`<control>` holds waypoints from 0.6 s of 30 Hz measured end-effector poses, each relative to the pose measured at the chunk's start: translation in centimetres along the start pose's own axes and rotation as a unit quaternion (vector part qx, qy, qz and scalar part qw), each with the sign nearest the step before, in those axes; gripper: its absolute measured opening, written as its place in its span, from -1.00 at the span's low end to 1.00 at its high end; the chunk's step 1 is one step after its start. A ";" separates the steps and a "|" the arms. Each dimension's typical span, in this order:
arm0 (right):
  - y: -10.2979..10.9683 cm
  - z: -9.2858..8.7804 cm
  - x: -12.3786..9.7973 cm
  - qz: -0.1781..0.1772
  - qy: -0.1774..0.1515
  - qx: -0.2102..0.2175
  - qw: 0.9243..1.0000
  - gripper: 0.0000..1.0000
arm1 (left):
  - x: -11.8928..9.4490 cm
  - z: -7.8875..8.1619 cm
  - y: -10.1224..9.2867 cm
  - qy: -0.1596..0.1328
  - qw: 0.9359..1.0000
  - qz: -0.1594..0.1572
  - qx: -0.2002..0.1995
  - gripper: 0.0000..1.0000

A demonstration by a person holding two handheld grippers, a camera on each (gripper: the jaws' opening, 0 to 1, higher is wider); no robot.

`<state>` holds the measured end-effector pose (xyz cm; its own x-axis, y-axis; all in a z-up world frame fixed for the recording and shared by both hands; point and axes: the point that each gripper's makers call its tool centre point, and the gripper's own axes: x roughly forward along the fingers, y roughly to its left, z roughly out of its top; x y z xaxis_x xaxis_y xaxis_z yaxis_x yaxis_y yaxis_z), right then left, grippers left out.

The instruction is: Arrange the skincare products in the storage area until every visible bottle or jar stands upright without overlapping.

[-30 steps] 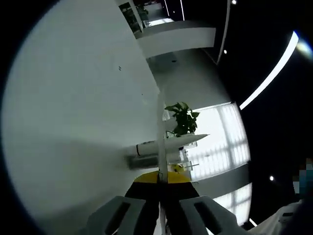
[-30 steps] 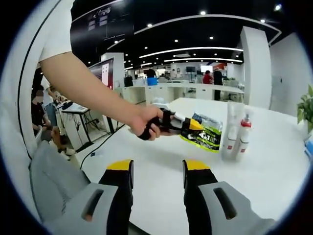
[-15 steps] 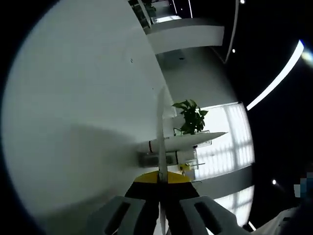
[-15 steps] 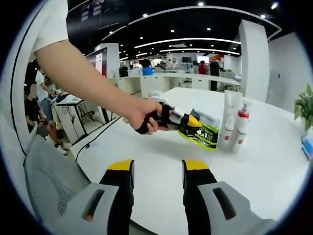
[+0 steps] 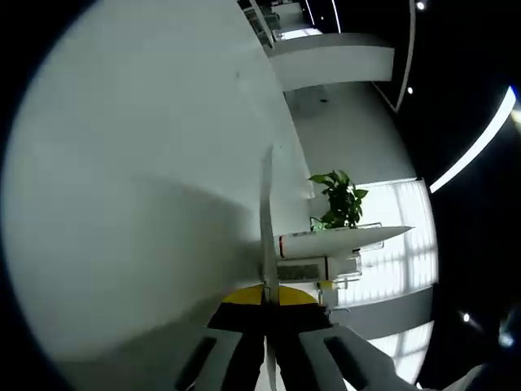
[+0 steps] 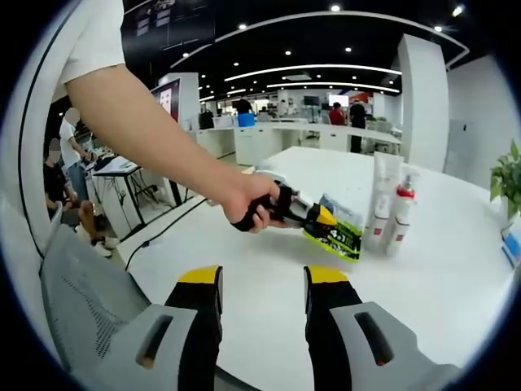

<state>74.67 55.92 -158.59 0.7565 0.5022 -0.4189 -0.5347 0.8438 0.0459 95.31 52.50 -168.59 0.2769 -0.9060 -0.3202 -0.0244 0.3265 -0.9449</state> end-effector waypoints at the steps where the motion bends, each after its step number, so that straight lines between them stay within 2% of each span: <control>1: 0.0 0.0 0.0 0.000 0.000 0.000 1.000 -0.26 | 0.1 0.0 0.0 0.000 1.000 0.001 0.001 -0.96; 18: -0.2 -0.1 -0.1 -0.006 0.002 -0.009 1.000 -0.31 | 0.8 0.1 1.1 0.002 0.999 0.041 0.009 -0.96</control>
<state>74.67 55.74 -158.65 0.7612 0.4912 -0.4234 -0.5322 0.8463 0.0250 95.60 52.18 -169.82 0.2705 -0.8770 -0.3972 -0.0288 0.4050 -0.9139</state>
